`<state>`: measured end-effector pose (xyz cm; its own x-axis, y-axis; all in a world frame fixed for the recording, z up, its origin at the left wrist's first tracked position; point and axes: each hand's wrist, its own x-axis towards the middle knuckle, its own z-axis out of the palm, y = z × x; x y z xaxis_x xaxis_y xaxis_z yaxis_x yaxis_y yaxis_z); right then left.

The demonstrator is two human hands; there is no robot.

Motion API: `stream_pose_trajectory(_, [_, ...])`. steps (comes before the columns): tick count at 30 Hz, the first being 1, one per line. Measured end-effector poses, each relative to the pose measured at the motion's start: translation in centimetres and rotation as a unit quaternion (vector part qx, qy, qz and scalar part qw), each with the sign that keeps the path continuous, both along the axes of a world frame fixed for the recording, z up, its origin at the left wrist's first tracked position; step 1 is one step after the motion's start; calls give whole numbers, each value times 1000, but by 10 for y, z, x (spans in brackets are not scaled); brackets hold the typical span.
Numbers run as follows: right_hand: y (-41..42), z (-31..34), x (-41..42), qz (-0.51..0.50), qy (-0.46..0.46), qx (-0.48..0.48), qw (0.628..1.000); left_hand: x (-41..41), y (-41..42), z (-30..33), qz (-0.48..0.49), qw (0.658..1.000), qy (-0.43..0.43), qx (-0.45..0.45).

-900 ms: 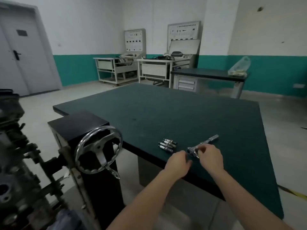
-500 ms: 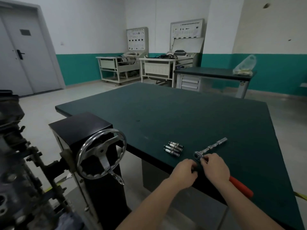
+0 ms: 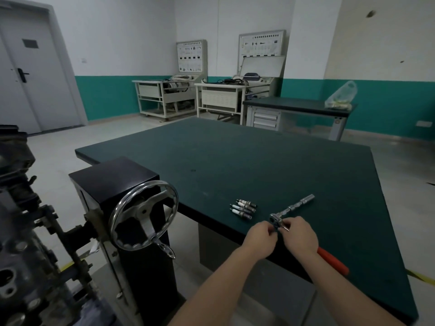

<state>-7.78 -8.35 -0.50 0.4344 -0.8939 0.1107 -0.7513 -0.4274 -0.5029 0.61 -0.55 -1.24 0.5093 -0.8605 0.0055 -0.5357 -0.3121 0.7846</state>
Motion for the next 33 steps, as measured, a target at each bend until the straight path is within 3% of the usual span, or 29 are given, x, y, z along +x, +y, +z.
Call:
stream_pose_trajectory(4, [16,1,4,2,-19,5,1000,0,-12,7,65,995,78,4])
stream_pose_trajectory(6, [24,3,7,-14,-38,3,999,-3,-15,13,114,979,169,-11])
stream_pose_trajectory(10, [43,11,9,-43,-126,-3,991,-11,-18,27,182,899,389,-88])
stream_pose_trajectory(13, [60,22,6,-31,-168,-16,985,-14,-10,40,219,836,477,-162])
stream_pose_trajectory(18, [106,44,-1,43,-274,-41,960,-17,36,66,218,828,457,-240])
stream_pose_trajectory(21, [143,68,3,142,-331,-64,931,-13,86,94,195,794,466,-337])
stream_pose_trajectory(23, [169,90,8,233,-368,-45,899,-4,124,113,190,788,427,-401])
stream_pose_trajectory(26, [204,121,17,330,-414,23,848,11,191,138,180,767,381,-483])
stream_pose_trajectory(28, [220,143,27,294,-470,83,828,22,241,149,188,764,334,-519])
stream_pose_trajectory(30, [236,167,43,240,-516,206,796,31,293,157,213,772,283,-528])
stream_pose_trajectory(33, [272,202,76,274,-529,419,685,37,367,162,253,783,209,-528])
